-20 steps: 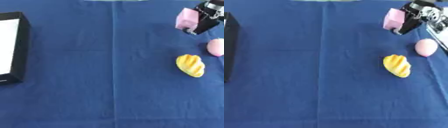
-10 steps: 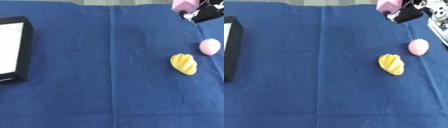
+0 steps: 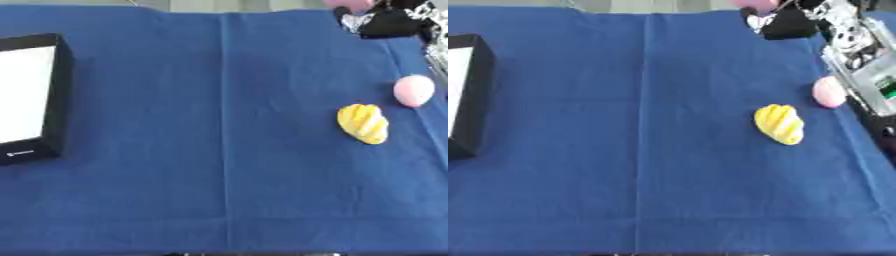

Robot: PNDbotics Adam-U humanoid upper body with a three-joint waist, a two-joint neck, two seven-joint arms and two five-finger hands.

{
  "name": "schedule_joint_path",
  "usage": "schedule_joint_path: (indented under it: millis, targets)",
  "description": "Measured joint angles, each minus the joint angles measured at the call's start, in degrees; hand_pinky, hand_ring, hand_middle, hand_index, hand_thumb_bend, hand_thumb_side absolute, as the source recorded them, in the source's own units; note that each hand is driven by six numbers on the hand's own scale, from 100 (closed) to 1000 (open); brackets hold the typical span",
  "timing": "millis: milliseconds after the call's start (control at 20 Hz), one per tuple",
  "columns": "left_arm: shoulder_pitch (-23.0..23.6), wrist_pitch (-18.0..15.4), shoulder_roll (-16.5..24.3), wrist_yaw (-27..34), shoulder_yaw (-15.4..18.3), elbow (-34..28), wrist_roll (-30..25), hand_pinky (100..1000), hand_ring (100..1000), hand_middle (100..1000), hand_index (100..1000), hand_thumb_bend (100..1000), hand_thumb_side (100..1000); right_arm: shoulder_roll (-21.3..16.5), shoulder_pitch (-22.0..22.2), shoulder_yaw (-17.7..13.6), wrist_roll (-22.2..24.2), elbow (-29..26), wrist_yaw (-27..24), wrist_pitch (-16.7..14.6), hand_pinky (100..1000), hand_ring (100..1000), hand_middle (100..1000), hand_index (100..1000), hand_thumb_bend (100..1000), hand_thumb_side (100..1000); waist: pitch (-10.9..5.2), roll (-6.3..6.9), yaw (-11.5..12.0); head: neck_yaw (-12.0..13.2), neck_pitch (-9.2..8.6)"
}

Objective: Pick up the objects with one hand, pass them to the other hand, and then place them into the box on the other side of the table.

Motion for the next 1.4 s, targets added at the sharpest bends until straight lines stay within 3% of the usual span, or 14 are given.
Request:
schedule_joint_path:
  millis: [300,750,1150,1200,1250,1400]
  targets:
    - [-7.6,4.5,-0.4,-4.8,-3.6,-0.1,-7.3,688,618,631,779,100,428,4.9,-0.5,1.9,-1.4,1.2,1.4,-1.2,576,576,469,477,143,100,-0.91,-0.02,0.1,0.4,0.52]
    - [-17.0,12.4,-6.4,-15.7,-11.4,0.7,-23.1,711,640,654,795,100,444,12.4,-2.2,5.4,-4.4,4.4,3.0,-4.6,568,574,469,477,123,100,-1.85,0.16,-0.1,1.1,0.53]
    - [-20.0,16.7,-10.8,-23.1,-16.7,2.4,-33.7,714,656,683,822,100,433,16.3,-2.1,9.4,-5.4,6.1,2.8,-7.2,560,570,470,478,118,100,-2.05,0.31,0.3,1.6,0.54]
    - [-20.2,17.1,-11.2,-24.0,-17.2,2.8,-34.8,722,667,692,827,100,428,16.5,-2.0,9.8,-5.5,6.1,2.7,-7.4,562,571,469,479,159,100,-2.1,0.3,0.4,1.6,0.54]
    - [-20.3,17.4,-11.6,-24.9,-17.7,3.2,-35.9,725,670,695,829,100,425,16.7,-1.8,10.2,-5.7,6.1,2.7,-7.6,563,571,470,479,120,100,-2.12,0.3,0.5,1.6,0.54]
    - [-20.7,18.1,-12.7,-27.7,-19.0,4.6,-38.9,737,684,706,835,100,436,17.1,-1.6,11.5,-5.8,6.1,2.8,-8.1,566,572,470,479,121,100,-2.13,0.29,0.8,1.8,0.54]
